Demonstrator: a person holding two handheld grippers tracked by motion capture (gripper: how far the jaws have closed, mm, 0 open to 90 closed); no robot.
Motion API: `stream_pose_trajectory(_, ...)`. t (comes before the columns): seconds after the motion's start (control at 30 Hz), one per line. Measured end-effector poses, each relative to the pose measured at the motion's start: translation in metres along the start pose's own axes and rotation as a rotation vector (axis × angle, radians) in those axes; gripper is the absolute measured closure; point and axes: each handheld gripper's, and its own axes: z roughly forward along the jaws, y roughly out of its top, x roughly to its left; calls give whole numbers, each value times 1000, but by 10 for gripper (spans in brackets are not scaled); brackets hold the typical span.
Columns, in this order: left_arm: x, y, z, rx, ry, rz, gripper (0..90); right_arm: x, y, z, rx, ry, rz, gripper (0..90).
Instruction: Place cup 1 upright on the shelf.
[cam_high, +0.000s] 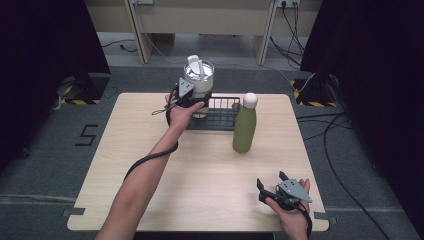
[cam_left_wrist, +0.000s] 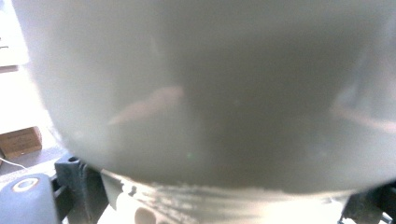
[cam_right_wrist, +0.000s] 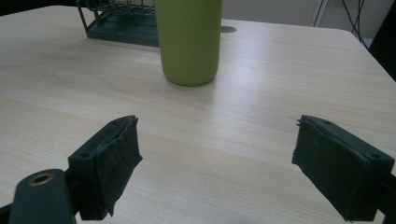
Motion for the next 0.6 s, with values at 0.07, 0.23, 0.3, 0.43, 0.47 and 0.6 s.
stream_pose_trajectory(0.07, 0, -1, 1, 2, -2, -2, 97, 0, 0, 0, 0, 0, 0, 143)
stream_pose_trajectory(0.23, 1, -7, 2, 20, 7, -4, 97, 0, 0, 0, 0, 1, 0, 143)
stream_pose_trajectory(0.3, 2, -9, 1, 24, 11, -13, 97, 0, 0, 0, 1, 2, 1, 143)
stream_pose_trajectory(0.43, 3, -12, 0, 24, 10, -17, 97, 1, 0, 1, 3, 4, 3, 142)
stream_pose_trajectory(0.47, 3, -12, 0, 25, 11, -19, 97, 1, 0, 1, 2, 4, 3, 143)
stream_pose_trajectory(0.6, 4, -12, 0, 29, 3, -19, 96, 1, 0, 1, 3, 4, 1, 143)
